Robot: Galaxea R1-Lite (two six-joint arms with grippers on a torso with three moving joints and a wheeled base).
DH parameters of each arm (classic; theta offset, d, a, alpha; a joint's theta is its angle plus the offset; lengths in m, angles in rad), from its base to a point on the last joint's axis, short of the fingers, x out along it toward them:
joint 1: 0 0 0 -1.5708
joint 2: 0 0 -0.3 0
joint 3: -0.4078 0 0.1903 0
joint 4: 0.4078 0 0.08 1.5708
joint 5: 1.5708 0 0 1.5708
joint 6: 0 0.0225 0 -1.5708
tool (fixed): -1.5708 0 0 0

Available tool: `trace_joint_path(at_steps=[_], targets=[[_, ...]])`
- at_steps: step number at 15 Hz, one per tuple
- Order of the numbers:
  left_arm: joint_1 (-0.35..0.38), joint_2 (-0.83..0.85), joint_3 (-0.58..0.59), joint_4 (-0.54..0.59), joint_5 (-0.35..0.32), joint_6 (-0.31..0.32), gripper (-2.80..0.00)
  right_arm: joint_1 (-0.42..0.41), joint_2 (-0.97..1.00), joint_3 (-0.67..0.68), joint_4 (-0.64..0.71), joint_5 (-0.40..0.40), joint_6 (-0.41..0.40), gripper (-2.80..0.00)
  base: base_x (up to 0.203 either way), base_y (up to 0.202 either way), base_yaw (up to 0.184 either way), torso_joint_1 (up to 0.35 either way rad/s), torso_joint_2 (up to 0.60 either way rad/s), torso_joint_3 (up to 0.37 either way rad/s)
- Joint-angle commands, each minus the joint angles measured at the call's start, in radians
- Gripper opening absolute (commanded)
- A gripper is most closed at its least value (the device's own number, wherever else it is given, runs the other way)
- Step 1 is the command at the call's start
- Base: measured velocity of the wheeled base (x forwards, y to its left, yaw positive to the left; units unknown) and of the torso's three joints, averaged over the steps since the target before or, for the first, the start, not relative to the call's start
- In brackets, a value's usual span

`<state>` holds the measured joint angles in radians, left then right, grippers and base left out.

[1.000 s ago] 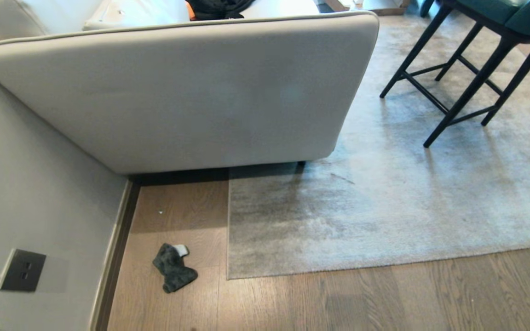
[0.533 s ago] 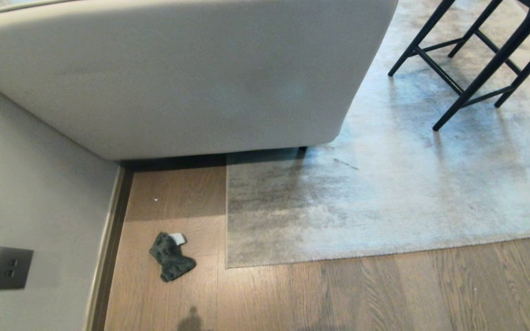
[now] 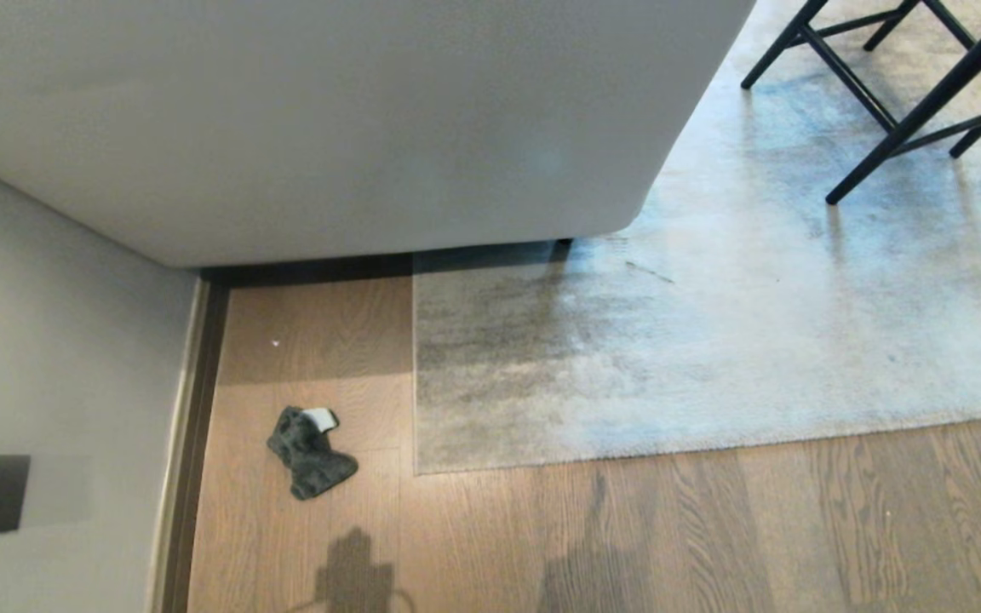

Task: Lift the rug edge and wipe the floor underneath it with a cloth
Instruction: Pick up the rag

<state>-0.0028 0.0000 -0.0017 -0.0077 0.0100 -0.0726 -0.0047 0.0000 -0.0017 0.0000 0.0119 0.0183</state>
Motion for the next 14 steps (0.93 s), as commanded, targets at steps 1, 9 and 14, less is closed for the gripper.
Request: trace_joint_path(at_steps=[1, 9, 14], targets=[[0.0, 0.0, 0.0, 0.0, -0.001, -0.001, -2.8, 0.0, 0.002, 0.0, 0.0, 0.0, 0.0, -2.8, 0.0, 0.0, 0.0, 0.005, 0.01, -0.194], [0.0, 0.0, 0.0, 0.001, -0.001, -0.001, -2.8, 0.0, 0.002, 0.0, 0.0, 0.0, 0.0, -2.8, 0.0, 0.0, 0.0, 0.002, 0.0, -0.197], [0.0, 0.0, 0.0, 0.002, -0.001, -0.001, -2.8, 0.0, 0.002, 0.0, 0.0, 0.0, 0.0, -2.8, 0.0, 0.0, 0.0, 0.004, 0.0, -0.199]])
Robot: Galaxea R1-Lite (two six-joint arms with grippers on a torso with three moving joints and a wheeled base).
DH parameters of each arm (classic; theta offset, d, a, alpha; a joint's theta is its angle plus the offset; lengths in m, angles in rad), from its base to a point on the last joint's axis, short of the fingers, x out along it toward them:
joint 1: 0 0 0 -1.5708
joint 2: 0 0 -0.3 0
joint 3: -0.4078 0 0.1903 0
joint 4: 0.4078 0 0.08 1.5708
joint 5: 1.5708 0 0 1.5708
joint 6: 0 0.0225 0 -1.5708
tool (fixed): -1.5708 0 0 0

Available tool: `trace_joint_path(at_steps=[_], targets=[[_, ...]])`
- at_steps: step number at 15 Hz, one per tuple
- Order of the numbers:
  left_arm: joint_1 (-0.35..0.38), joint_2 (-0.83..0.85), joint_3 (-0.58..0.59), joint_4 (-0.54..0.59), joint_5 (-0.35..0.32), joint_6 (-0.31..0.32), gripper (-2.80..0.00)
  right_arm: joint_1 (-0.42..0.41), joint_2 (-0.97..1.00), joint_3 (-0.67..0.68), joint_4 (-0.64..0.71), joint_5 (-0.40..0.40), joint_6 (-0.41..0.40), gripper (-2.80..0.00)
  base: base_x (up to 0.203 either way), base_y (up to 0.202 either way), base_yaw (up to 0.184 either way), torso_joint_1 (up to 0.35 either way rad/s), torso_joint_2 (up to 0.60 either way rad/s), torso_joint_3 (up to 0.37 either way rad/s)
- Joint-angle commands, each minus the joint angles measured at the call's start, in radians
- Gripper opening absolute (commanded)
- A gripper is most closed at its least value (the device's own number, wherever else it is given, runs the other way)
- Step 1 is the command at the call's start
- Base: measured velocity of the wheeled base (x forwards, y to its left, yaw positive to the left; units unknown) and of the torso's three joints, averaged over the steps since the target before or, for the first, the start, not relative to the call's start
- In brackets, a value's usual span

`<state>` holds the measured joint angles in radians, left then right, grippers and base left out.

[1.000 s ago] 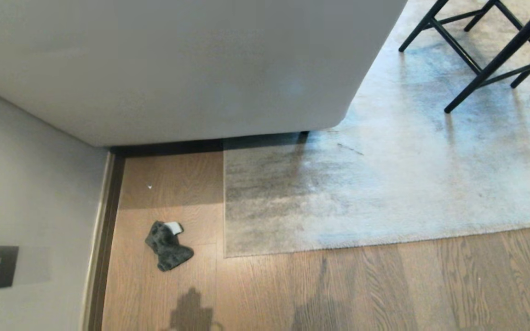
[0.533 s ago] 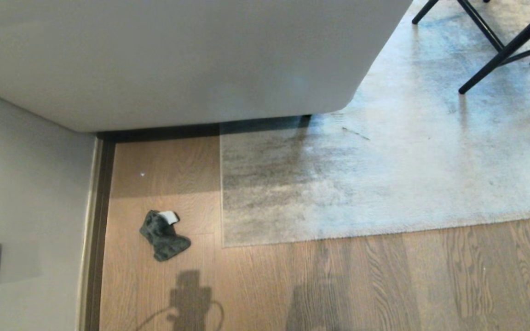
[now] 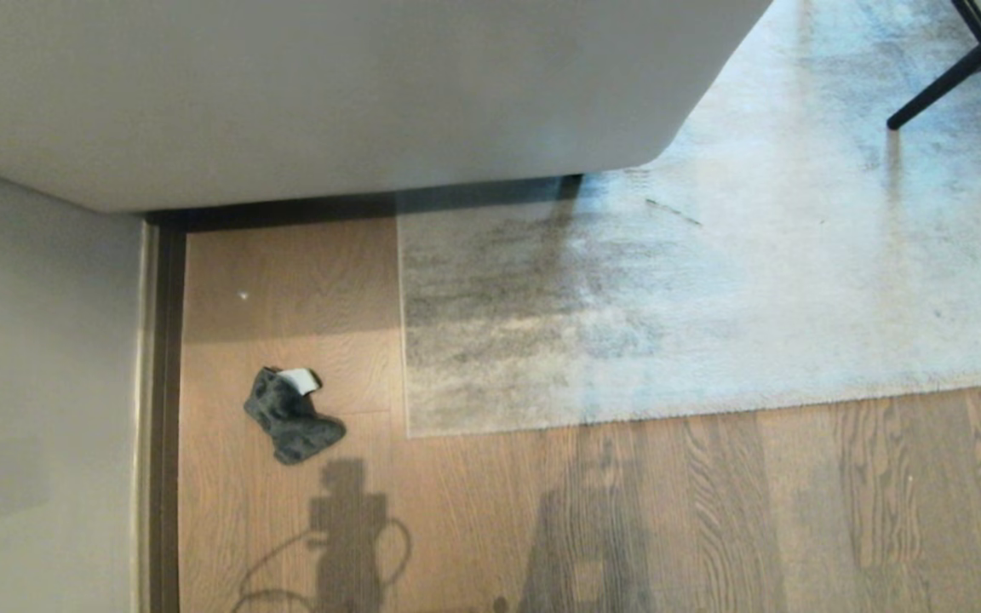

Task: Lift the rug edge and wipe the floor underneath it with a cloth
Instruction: Pick up the rag

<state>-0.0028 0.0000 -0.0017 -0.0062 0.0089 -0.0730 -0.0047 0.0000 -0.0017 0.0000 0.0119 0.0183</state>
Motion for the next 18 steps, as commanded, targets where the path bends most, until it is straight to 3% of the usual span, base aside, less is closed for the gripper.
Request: trace_joint_path(at_steps=[1, 18], targets=[[0.001, 0.0, 0.0, 0.0, 0.0, -0.001, -2.8, 0.0, 0.002, 0.0, 0.0, 0.0, 0.0, -2.8, 0.0, 0.0, 0.0, -0.006, 0.0, -0.198], [0.0, 0.0, 0.0, -0.001, 0.001, -0.001, -2.8, 0.0, 0.002, 0.0, 0.0, 0.0, 0.0, -2.8, 0.0, 0.0, 0.0, 0.001, 0.0, -0.195]])
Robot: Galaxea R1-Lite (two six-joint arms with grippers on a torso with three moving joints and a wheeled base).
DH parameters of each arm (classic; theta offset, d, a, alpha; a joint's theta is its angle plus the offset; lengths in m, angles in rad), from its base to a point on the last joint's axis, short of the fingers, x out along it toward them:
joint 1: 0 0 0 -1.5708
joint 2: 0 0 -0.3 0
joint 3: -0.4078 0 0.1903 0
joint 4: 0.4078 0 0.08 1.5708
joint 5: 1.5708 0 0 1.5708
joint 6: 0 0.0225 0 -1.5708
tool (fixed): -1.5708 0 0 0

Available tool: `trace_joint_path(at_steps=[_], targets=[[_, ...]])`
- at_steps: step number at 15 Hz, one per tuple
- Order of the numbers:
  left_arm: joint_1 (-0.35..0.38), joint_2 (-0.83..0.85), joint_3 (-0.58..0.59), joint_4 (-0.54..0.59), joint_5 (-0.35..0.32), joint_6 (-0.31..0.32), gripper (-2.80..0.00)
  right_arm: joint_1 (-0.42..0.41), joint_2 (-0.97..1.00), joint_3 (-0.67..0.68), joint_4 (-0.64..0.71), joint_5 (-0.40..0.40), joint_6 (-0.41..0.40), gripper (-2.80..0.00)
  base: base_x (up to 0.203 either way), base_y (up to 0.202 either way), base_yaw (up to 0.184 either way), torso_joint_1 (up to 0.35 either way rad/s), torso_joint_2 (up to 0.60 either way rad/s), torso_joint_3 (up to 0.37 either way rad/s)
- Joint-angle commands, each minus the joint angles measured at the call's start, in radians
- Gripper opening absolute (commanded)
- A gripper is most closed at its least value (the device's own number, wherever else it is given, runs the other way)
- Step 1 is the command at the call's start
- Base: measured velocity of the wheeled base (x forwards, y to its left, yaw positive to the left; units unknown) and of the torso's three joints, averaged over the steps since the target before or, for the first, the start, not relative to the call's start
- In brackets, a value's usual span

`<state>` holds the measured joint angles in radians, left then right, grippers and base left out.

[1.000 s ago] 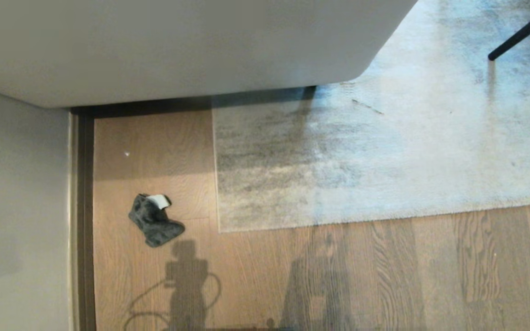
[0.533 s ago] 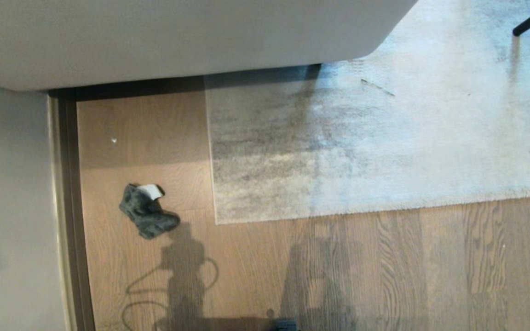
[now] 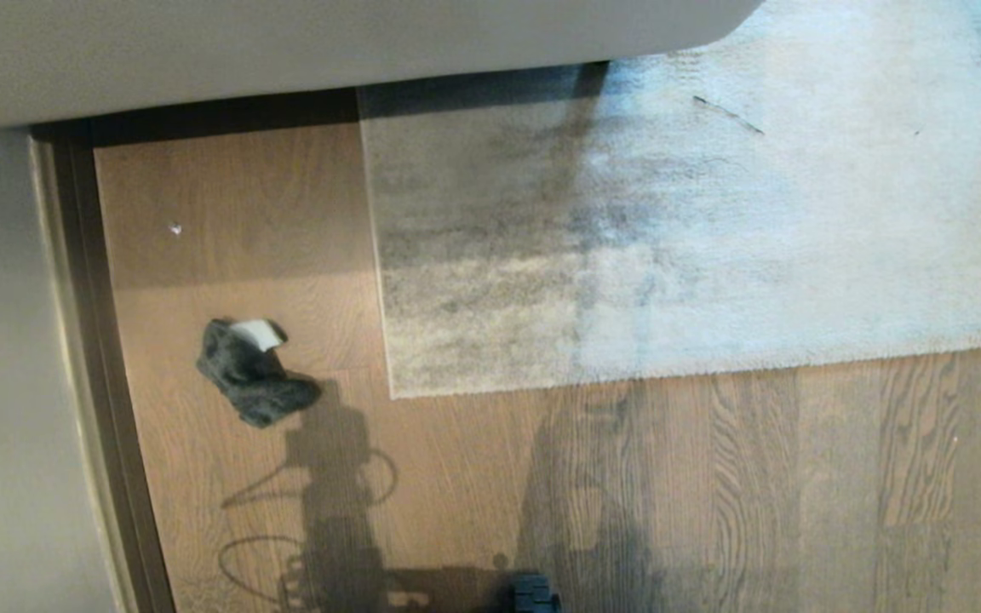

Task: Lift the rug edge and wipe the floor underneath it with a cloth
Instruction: Pick up the rag

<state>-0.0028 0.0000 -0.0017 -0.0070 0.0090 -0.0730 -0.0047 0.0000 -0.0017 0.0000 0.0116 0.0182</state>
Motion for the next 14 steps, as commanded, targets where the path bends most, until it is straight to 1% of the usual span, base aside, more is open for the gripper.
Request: trace_joint_path(at_steps=[1, 9, 14], targets=[[0.0, 0.0, 0.0, 0.001, 0.0, -0.001, -2.8, 0.0, 0.002, 0.0, 0.0, 0.001, 0.0, -2.8, 0.0, 0.0, 0.0, 0.006, 0.0, -0.194], [0.0, 0.0, 0.0, -0.002, 0.002, -0.002, -2.8, 0.0, 0.002, 0.0, 0.0, 0.001, 0.0, -2.8, 0.0, 0.0, 0.0, 0.003, 0.0, -0.199], [0.0, 0.0, 0.0, -0.002, 0.002, -0.002, -2.8, 0.0, 0.002, 0.0, 0.0, 0.001, 0.0, -2.8, 0.0, 0.0, 0.0, 0.001, 0.0, -0.045]])
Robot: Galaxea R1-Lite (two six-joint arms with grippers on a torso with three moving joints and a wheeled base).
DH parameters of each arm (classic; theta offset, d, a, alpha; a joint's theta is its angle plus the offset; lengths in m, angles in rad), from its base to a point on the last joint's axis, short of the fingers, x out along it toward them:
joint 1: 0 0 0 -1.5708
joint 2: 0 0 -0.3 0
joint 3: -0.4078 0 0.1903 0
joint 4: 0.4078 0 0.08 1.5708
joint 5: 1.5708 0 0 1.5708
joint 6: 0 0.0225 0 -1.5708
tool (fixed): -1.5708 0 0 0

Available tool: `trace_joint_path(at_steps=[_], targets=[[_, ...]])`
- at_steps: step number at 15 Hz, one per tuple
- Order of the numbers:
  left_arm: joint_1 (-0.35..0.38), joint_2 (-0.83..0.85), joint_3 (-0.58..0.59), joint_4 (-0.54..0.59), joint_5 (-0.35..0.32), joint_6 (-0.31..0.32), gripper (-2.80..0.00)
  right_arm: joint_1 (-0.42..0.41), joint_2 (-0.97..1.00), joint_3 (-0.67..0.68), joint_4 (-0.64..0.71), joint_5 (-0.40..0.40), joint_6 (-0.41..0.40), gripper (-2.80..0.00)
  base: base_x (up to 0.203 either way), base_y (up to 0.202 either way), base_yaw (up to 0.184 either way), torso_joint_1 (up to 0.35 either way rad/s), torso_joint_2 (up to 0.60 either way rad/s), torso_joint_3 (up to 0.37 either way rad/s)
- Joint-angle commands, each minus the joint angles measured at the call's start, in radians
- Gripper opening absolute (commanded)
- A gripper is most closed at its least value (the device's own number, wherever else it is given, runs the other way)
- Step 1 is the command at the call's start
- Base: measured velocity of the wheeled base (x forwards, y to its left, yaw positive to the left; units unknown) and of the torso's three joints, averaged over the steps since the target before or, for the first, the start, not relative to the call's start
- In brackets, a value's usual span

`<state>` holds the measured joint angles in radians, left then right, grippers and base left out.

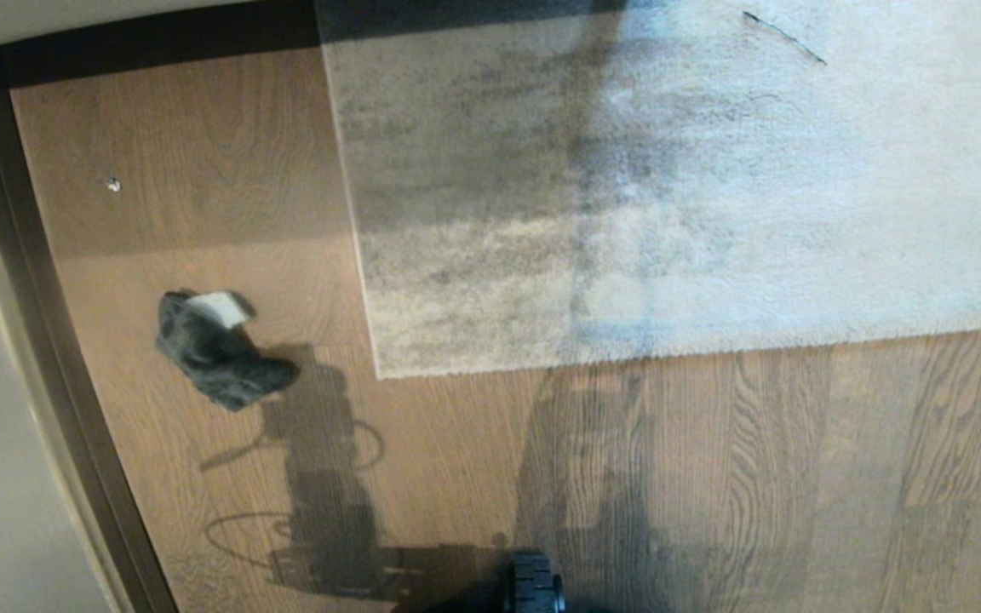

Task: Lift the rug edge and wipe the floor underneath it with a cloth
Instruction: Pick up the rag

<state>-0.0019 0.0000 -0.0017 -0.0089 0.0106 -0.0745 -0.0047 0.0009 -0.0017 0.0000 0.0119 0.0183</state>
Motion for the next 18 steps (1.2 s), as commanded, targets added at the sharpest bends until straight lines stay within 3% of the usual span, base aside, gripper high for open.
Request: trace_joint_path(at_steps=[1, 18], targets=[[-0.001, 0.0, 0.0, 0.0, 0.0, -0.001, -2.8, 0.0, 0.001, 0.0, 0.0, 0.0, 0.0, -2.8, 0.0, 0.0, 0.0, 0.0, 0.0, 0.0], [-0.001, 0.0, 0.0, 0.001, 0.0, 0.002, -2.8, 0.0, 0.001, 0.0, 0.0, 0.0, 0.0, -2.8, 0.0, 0.0, 0.0, 0.0, 0.0, 0.0]])
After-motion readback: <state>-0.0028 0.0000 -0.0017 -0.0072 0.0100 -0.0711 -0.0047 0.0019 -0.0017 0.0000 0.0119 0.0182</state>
